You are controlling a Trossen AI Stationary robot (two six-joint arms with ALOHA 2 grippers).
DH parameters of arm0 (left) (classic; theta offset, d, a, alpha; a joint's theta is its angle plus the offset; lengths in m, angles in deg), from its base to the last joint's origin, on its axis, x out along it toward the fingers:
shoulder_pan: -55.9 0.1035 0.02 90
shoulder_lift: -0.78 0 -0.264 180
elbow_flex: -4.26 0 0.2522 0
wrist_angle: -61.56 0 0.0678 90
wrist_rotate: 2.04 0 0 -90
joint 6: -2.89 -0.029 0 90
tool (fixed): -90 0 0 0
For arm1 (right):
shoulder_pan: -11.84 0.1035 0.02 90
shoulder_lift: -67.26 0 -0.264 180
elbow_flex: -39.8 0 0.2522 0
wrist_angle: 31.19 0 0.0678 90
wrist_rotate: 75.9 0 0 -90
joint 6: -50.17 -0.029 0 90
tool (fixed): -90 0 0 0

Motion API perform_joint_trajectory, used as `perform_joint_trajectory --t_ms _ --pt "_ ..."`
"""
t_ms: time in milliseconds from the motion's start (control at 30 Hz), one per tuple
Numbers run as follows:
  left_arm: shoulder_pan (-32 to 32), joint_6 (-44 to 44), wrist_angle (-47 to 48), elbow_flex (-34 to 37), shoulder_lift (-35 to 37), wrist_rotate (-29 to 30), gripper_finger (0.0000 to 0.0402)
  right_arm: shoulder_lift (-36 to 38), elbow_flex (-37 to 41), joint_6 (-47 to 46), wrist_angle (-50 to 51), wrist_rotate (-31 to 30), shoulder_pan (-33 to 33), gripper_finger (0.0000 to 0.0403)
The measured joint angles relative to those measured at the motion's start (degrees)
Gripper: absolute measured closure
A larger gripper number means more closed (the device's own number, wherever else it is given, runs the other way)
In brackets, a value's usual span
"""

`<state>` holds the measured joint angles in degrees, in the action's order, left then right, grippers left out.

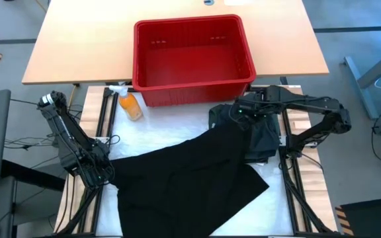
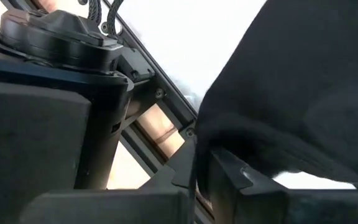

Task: Fold Laundry from Bin
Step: Fold the black shirt

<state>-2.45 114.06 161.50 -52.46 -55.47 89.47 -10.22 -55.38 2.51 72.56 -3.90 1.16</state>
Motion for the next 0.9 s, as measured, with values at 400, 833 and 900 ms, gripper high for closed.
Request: perform_joint_trajectory --t_ms 400,833,900 --pt "0.0 -8.7 0.9 -0.8 0.0 -4.8 0.0293 0.2 -5.3 1.6 -1.8 13.6 15.9 0.0227" --pt "-1.9 -52.2 -52.6 -5.6 -3.2 23.8 0.0296 -0.7 -5.3 -0.8 -12.8 12.6 49.1 0.0229" --pt "-1.9 -61.7 -63.6 -5.4 -7.4 24.2 0.0303 -1.9 -5.3 -0.8 -13.3 9.5 53.3 0.0229"
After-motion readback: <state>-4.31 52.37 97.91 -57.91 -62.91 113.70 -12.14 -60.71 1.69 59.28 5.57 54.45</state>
